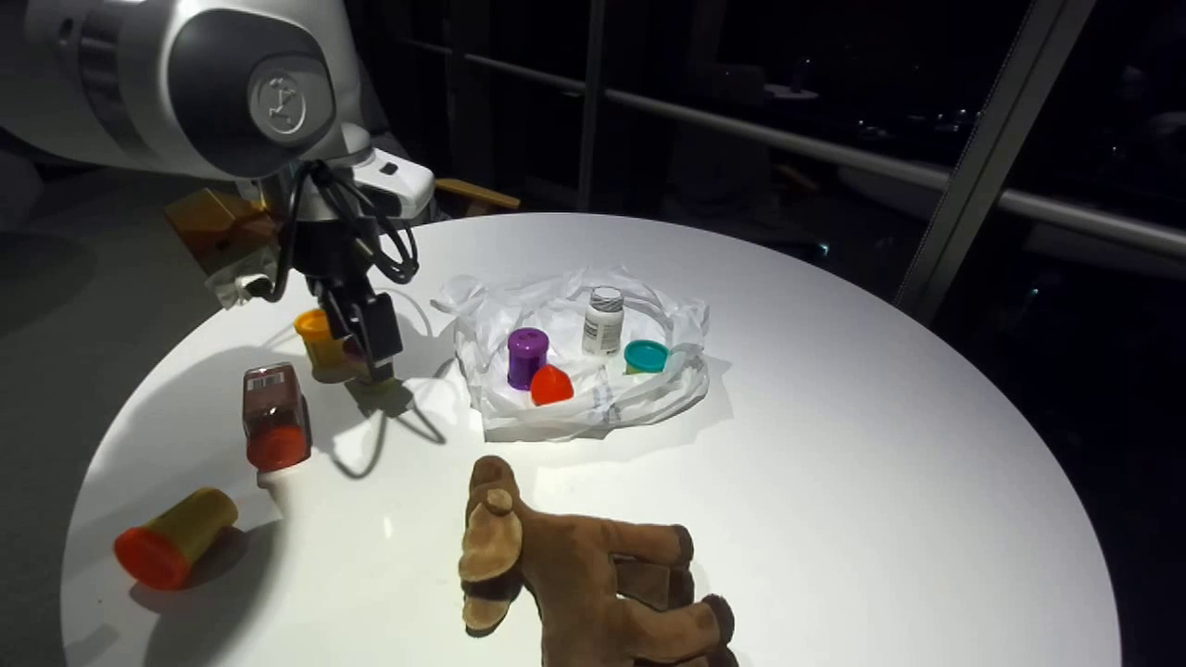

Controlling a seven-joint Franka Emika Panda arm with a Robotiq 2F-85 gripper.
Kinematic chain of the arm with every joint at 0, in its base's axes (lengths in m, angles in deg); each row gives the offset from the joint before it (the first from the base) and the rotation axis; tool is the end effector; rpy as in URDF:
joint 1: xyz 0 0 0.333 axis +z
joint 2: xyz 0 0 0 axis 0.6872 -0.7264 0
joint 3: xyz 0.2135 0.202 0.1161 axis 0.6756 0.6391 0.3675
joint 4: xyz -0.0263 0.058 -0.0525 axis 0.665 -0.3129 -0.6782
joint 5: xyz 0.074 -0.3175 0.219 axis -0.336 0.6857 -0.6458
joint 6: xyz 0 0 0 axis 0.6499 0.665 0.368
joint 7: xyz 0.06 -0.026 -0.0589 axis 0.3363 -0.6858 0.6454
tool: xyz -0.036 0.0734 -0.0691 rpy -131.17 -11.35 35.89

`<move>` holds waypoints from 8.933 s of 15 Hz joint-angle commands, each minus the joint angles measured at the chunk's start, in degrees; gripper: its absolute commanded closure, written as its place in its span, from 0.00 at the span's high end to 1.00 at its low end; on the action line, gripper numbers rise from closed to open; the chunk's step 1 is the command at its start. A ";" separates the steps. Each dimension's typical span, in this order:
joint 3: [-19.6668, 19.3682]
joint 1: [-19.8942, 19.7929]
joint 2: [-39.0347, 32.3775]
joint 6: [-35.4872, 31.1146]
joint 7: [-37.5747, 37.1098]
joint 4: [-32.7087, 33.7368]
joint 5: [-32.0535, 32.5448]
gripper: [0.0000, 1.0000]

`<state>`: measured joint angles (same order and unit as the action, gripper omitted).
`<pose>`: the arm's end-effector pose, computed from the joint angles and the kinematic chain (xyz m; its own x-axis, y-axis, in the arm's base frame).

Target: Pick the objects on the table and put them in the plastic bag

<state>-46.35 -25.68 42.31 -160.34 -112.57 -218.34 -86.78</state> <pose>0.5133 0.1705 0.1632 0.9556 -0.2872 0.0662 -0.2852 -0.9577 -0.0378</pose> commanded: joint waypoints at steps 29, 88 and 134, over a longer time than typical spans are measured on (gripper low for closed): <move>-11.80 -6.25 -10.53 3.30 -7.94 18.93 2.39 0.24; -20.40 27.52 -5.23 -18.92 7.97 -0.60 -4.60 0.16; -27.37 15.27 -20.19 -2.25 -5.39 27.02 -5.92 0.76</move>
<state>-75.68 -7.92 22.16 -164.53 -115.76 -194.59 -94.25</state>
